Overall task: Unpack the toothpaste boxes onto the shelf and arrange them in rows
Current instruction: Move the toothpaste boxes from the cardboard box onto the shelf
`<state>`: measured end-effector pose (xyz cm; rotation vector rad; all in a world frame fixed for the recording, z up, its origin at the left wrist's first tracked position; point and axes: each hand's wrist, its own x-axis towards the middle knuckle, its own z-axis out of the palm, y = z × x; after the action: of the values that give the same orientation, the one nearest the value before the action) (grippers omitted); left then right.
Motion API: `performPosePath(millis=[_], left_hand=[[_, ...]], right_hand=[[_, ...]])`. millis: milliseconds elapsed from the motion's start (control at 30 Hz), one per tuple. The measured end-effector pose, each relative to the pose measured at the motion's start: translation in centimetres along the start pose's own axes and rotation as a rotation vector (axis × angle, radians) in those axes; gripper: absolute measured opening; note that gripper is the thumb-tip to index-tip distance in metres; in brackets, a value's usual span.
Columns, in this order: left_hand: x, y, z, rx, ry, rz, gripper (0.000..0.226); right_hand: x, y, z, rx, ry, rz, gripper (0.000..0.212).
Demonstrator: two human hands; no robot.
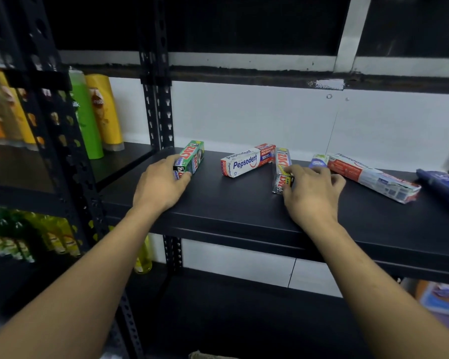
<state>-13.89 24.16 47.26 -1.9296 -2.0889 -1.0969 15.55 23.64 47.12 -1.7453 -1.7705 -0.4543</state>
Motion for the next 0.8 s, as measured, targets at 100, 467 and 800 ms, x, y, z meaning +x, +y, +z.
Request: performPosePath(millis=[100, 467, 800], left_hand=[[-0.5, 0.1, -0.4, -0.023, 0.071, 0.021, 0.048], [-7.4, 4.8, -2.7, 0.029, 0.126, 0.219, 0.048], [-17.5, 8.5, -1.4, 0.037, 0.003, 0.463, 0.042]], right_hand=[[-0.3, -0.1, -0.3, 0.009, 0.003, -0.018, 0.032], [-6.5, 0.2, -3.0, 0.178, 0.162, -0.152, 0.028], [-16.5, 2.0, -4.3, 0.180, 0.060, -0.300, 0.031]])
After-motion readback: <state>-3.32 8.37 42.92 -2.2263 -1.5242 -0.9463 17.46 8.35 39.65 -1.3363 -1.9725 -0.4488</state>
